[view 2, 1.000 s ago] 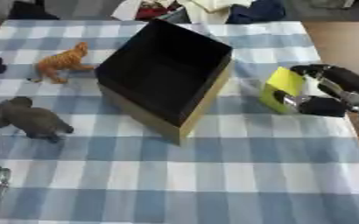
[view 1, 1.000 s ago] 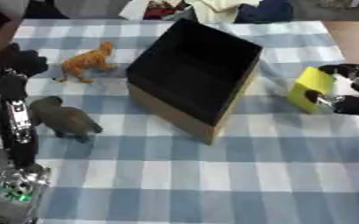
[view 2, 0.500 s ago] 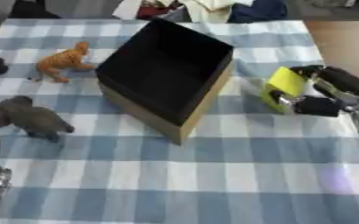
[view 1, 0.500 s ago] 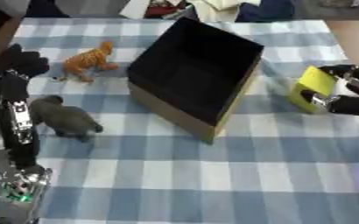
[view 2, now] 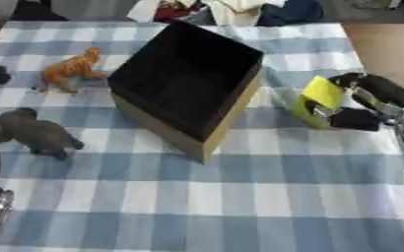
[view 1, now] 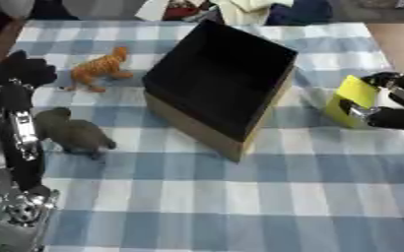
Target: Pick up objects on the table and place them in the box.
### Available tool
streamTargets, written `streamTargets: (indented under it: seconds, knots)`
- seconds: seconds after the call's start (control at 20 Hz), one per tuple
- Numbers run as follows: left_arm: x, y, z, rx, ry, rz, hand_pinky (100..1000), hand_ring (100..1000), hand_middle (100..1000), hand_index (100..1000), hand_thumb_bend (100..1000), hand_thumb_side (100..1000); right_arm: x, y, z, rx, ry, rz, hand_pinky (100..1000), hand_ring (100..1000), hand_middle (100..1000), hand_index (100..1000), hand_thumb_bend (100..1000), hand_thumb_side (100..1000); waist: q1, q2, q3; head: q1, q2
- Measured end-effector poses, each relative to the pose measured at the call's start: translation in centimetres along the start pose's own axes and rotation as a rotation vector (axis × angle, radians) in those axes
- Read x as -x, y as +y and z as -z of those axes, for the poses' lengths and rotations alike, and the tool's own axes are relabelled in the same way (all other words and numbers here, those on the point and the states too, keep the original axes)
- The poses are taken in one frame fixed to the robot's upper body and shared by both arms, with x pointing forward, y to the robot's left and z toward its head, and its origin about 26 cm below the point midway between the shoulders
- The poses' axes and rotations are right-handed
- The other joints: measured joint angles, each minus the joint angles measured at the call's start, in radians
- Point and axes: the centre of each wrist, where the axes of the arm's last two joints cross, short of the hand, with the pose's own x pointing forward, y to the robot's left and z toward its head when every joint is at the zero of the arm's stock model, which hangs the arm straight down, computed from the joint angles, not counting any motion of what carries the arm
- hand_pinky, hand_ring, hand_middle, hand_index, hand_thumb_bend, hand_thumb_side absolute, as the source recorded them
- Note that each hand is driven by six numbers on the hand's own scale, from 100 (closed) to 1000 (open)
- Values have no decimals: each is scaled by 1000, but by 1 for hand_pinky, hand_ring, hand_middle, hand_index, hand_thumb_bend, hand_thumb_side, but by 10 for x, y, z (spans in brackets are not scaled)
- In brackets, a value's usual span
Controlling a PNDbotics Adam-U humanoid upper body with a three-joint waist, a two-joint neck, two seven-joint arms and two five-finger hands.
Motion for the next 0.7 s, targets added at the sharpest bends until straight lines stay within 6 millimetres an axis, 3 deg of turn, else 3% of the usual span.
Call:
streamTargets:
  seconds: [0.7]
  knots:
    - [0, -1, 2, 4, -5, -2, 698, 682, 644, 814, 100, 756, -2, -1, 1, 34, 6, 24, 994, 955, 638, 862, 177, 657, -1, 0, 7, 0, -8]
